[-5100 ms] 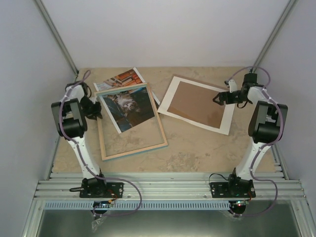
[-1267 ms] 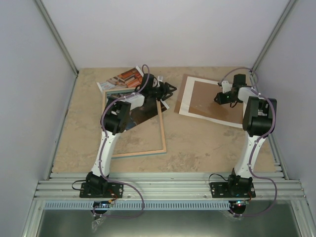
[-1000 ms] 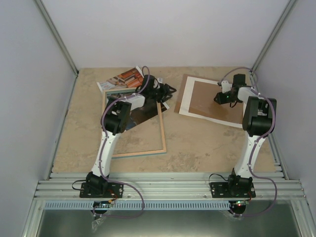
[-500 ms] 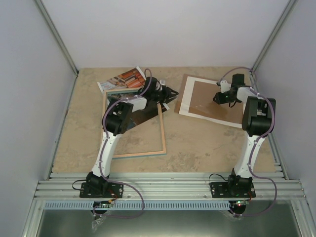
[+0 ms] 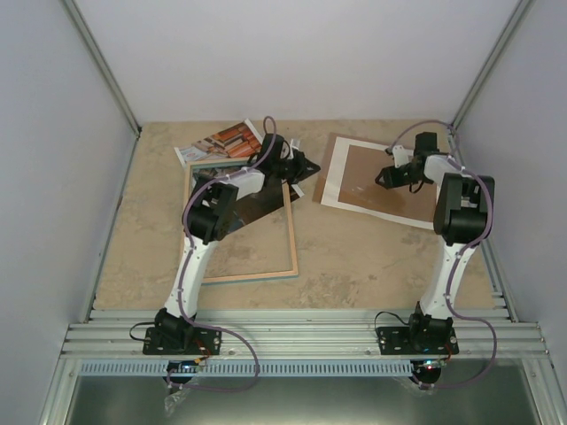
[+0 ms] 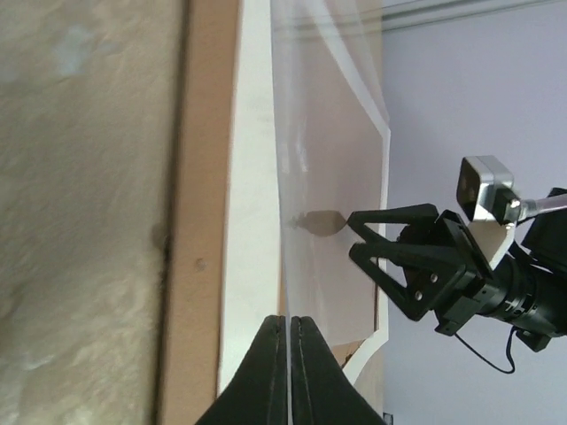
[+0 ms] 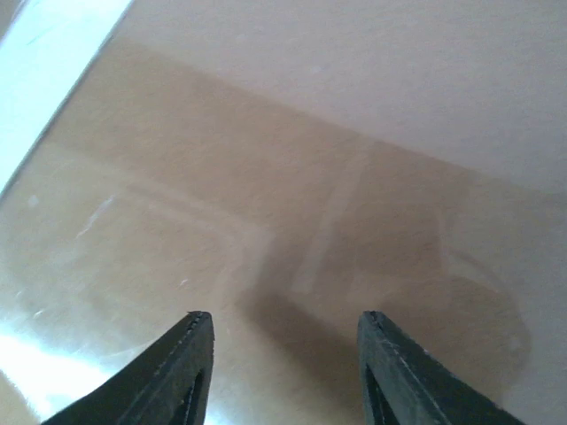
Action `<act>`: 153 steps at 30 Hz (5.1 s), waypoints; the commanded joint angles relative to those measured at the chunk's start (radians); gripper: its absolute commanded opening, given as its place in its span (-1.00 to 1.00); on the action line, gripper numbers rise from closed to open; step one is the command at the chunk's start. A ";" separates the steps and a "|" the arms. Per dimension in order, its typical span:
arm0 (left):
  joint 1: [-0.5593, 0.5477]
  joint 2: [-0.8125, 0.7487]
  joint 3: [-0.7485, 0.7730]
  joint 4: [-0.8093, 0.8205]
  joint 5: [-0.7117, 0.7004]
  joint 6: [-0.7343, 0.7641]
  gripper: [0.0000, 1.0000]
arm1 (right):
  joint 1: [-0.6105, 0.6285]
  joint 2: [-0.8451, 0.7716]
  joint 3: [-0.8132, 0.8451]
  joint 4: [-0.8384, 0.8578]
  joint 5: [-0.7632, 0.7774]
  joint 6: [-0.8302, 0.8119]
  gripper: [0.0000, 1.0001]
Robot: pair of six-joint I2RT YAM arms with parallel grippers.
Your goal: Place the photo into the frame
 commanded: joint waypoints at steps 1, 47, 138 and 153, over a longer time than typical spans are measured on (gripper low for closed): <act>-0.001 -0.110 0.097 -0.101 0.010 0.209 -1.00 | -0.011 -0.084 0.017 -0.116 -0.109 -0.074 0.02; 0.070 -0.711 0.210 -0.877 -0.077 1.840 -1.00 | -0.156 -0.350 0.536 -0.850 -0.640 -0.945 -0.39; 0.627 -0.837 -0.685 -0.557 -0.186 0.832 0.85 | 0.271 -0.291 -0.211 0.675 -0.902 1.185 -0.99; 0.628 -0.877 -0.692 -0.542 -0.272 0.847 0.86 | 0.294 -0.337 -0.256 0.899 -0.918 1.482 -0.99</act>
